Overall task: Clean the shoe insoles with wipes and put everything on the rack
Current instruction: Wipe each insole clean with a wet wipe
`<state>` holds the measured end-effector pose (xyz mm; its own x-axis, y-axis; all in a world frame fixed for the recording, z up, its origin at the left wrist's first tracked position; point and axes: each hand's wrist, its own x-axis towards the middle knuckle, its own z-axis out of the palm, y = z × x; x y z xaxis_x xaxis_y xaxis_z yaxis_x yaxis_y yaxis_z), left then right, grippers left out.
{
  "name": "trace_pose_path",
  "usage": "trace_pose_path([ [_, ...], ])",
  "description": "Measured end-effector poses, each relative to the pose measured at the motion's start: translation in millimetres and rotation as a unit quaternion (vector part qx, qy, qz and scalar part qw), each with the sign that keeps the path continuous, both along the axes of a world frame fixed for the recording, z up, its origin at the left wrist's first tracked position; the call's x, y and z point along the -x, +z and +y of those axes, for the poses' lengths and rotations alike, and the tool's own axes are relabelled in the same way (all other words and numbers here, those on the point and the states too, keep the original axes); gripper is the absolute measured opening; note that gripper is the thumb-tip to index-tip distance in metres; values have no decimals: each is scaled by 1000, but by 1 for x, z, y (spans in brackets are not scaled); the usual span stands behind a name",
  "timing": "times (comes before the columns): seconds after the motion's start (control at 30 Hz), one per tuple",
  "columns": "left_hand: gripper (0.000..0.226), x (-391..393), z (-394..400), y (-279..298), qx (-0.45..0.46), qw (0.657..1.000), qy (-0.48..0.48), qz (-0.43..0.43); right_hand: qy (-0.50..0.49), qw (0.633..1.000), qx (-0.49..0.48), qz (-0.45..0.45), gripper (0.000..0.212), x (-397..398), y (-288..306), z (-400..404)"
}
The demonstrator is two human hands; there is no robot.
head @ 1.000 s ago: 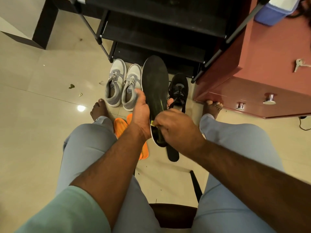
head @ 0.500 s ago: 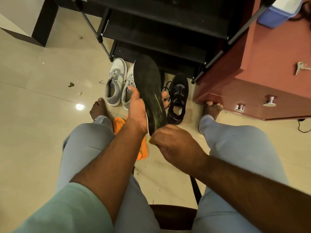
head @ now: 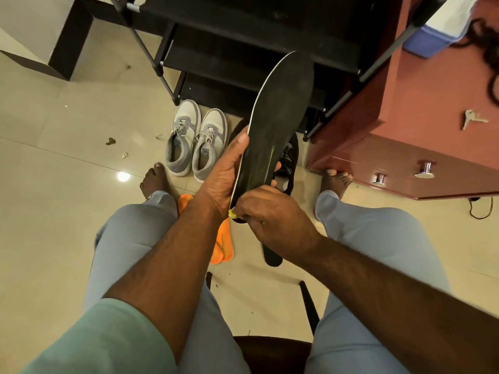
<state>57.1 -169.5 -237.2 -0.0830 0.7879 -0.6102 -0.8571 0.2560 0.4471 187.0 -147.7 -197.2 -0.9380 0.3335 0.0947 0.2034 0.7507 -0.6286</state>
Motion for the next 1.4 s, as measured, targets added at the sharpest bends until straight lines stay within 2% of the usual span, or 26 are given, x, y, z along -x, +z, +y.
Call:
trace_pose_path([
  [0.13, 60, -2, 3, -2, 39, 999, 15, -20, -17, 999, -27, 3, 16, -3, -1, 9],
  [0.3, 56, -16, 2, -4, 51, 996, 8, -75, -114, 991, -57, -45, 16, 6, -12, 36],
  [0.47, 61, -19, 0, -2, 26, 994, 30, -107, -169, 980, -66, -76, 18, 23, -18, 50],
  [0.53, 64, -20, 0, -2, 23, 993, 24, -110, -226, 972, -23, -65, 20, 27, -16, 51],
  [0.6, 67, -18, -1, -2, 21, 992, 32, -120, -259, 961, 69, -66, 21, 27, -9, 47],
  [0.7, 74, -14, -2, -7, 29, 991, 67, -115, -230, 949, 192, -100, 17, 18, -1, 33],
  [0.77, 76, -17, -2, -8, 32, 992, 61, -107, -234, 941, 215, -112, 15, 14, 1, 33],
  [0.87, 75, -28, 0, -7, 32, 993, 35, -104, -280, 945, 108, -128, 20, 18, -6, 55],
  [0.93, 75, -32, 1, -8, 31, 994, 21, -101, -314, 939, 70, -122, 20, 24, -8, 70],
  [1.0, 76, -31, 0, -6, 31, 994, 24, -102, -320, 934, 85, -130, 17, 28, -10, 74],
  [1.17, 79, -22, -3, -4, 37, 992, 77, -88, -232, 933, 129, -242, 15, 16, -9, 50],
  [1.4, 64, -35, -1, 4, 47, 995, 37, -86, -268, 942, 6, -202, 24, 37, -6, 74],
])
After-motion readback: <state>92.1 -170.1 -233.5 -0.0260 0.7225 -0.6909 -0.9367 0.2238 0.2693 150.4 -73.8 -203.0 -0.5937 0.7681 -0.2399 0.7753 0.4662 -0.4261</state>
